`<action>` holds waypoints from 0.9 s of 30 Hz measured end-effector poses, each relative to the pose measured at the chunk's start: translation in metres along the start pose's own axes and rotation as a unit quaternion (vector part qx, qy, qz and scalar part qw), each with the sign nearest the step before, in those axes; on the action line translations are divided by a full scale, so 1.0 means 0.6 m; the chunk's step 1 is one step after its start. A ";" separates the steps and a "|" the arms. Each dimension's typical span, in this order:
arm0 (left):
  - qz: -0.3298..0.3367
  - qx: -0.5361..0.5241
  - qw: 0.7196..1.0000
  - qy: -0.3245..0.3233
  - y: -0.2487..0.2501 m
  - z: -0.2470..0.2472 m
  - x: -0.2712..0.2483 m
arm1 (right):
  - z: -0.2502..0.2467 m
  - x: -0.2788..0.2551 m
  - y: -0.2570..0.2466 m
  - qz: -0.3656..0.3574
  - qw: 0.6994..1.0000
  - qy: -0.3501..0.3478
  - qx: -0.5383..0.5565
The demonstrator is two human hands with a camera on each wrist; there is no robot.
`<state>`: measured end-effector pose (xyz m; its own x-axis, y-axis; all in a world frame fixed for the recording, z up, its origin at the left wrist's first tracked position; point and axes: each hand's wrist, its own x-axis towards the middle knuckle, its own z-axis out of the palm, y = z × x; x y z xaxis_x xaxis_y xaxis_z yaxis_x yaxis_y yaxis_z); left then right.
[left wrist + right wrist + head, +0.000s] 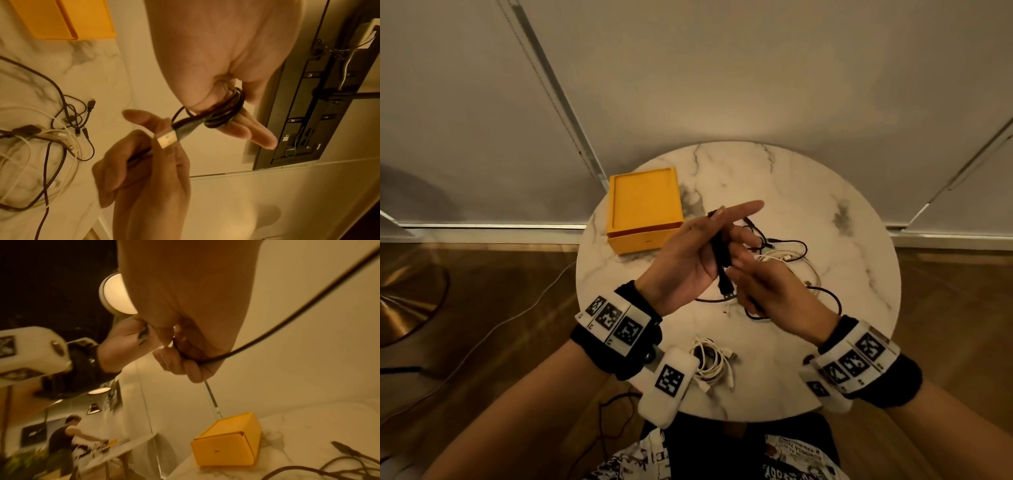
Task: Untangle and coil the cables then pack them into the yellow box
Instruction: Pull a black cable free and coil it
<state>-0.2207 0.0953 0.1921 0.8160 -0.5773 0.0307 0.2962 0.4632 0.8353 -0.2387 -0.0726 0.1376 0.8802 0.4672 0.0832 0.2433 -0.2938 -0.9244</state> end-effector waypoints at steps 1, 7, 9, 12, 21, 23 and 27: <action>0.009 -0.011 1.000 0.007 -0.002 -0.003 0.000 | 0.005 -0.003 0.000 0.000 1.000 -0.019 -0.021; 0.072 0.079 0.993 0.051 0.009 -0.025 0.011 | -0.017 -0.002 -0.022 -0.036 0.983 -0.094 -0.152; 0.080 0.243 0.964 0.073 0.015 -0.030 0.013 | -0.040 0.001 -0.040 -0.068 0.977 -0.084 -0.187; 0.041 0.404 0.912 0.062 0.018 -0.034 0.009 | -0.080 0.013 -0.063 -0.107 0.968 -0.036 -0.225; -0.089 0.463 0.880 -0.047 0.037 -0.004 0.021 | -0.123 0.040 -0.100 -0.126 0.967 -0.019 -0.221; -0.111 0.419 0.899 -0.059 0.044 -0.003 0.028 | -0.131 0.048 -0.099 -0.126 0.970 0.008 -0.207; -0.031 0.150 0.986 -0.059 0.062 -0.021 0.033 | -0.125 0.069 -0.043 -0.092 0.970 -0.001 -0.224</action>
<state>-0.1871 0.1094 0.2171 0.7320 -0.6809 0.0227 0.1690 0.2138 0.9622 -0.1780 -0.1081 0.1925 0.8044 0.5471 0.2314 0.5495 -0.5372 -0.6399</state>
